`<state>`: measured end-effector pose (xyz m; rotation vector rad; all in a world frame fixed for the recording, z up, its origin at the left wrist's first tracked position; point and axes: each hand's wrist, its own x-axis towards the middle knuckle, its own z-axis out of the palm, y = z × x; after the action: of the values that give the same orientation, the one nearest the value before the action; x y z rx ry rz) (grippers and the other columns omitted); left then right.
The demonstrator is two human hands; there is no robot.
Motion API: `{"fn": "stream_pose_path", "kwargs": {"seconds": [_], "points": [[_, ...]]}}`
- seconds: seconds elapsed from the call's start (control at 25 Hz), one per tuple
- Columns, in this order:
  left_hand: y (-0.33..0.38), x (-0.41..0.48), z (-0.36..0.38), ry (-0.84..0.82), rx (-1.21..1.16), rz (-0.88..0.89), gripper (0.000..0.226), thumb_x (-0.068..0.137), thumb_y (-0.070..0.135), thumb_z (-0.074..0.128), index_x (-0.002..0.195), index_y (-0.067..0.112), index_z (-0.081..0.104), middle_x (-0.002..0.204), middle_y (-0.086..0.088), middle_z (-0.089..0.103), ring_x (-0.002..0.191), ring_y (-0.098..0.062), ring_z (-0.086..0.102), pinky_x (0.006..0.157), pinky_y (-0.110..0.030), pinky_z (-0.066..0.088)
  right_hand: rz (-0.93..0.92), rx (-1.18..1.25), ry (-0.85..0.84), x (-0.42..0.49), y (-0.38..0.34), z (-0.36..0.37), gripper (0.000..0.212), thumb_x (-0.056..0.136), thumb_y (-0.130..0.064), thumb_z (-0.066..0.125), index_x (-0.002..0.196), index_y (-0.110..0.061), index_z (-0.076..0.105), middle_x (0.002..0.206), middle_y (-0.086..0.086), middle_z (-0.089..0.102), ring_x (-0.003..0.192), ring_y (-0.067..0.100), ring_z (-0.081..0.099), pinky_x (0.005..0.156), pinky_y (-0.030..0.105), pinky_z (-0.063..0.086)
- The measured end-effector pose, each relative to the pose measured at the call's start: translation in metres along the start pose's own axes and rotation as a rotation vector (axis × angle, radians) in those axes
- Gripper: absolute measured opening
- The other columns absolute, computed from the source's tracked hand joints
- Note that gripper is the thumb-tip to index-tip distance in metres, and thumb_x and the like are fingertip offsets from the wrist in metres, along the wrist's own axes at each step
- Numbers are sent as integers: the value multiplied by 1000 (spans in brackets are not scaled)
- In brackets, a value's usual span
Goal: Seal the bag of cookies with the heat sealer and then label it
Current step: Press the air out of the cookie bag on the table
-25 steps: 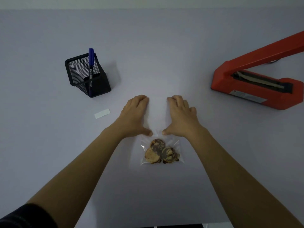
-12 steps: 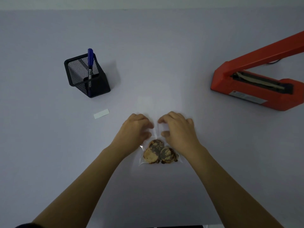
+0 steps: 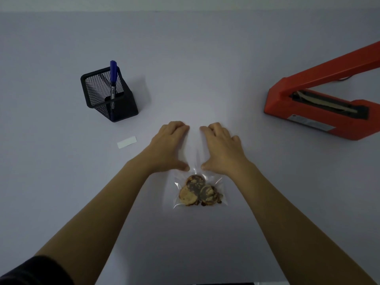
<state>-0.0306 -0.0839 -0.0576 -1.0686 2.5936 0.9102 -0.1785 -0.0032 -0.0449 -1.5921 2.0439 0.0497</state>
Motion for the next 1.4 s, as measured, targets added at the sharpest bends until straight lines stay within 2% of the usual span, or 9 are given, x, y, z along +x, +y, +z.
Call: {"fn": "stream_pose_path", "kwargs": {"seconds": [0.2,0.28,0.36,0.48,0.6,0.72,0.96,1.2,1.4], "points": [[-5,1,2,10,69,-5,114,60,49,81,147,16,15,149,-1,18,133,-19,19,109,-30,23,50,8,-39,3,-2,-1,109,68,-23,78,147,-18,3,140,7,24,128,26,30,98,40,31],[-4,-6,5,61,36,-19,108,61,48,80,145,17,20,146,-1,23,130,-20,22,107,-31,25,66,48,3,-4,-2,2,108,68,-20,77,146,-24,4,137,7,26,125,26,32,94,38,31],[-1,-15,11,140,14,-31,89,63,43,79,137,20,35,136,-1,32,121,-19,29,100,-30,29,38,60,92,-14,-2,7,85,70,-18,74,138,-26,23,130,4,34,119,24,37,88,35,31],[5,-27,24,218,4,8,36,73,29,74,108,24,63,116,3,49,106,-18,39,91,-33,37,-18,85,170,-27,-1,18,38,79,-18,66,114,-24,51,117,-3,45,110,19,43,80,31,27],[4,-33,34,222,-65,39,14,80,20,68,93,25,71,108,8,60,103,-19,46,86,-37,39,10,218,169,-33,1,28,24,84,-16,62,106,-27,62,113,-7,51,111,15,45,81,30,27],[4,-28,31,186,-91,23,26,83,22,65,108,29,65,127,14,54,118,-16,40,88,-29,28,29,246,175,-31,2,28,34,84,-17,64,115,-30,59,117,-8,50,114,15,44,85,33,29],[5,-16,15,75,-79,-16,67,77,25,70,137,28,40,145,9,37,131,-16,26,102,-35,27,52,162,114,-20,3,17,65,80,-24,67,137,-31,38,129,-4,41,121,19,38,92,37,31],[3,-5,9,14,-7,-86,100,67,38,78,146,21,19,150,3,20,132,-22,18,106,-38,27,144,149,60,-10,3,9,85,71,-22,75,141,-23,27,133,6,28,121,27,32,91,35,36],[13,-8,7,4,-114,-277,99,65,31,81,144,33,20,142,-6,11,128,-29,16,97,-32,33,295,379,71,-11,-6,12,84,73,-7,72,141,-28,29,143,9,9,124,31,26,83,22,30]]}}
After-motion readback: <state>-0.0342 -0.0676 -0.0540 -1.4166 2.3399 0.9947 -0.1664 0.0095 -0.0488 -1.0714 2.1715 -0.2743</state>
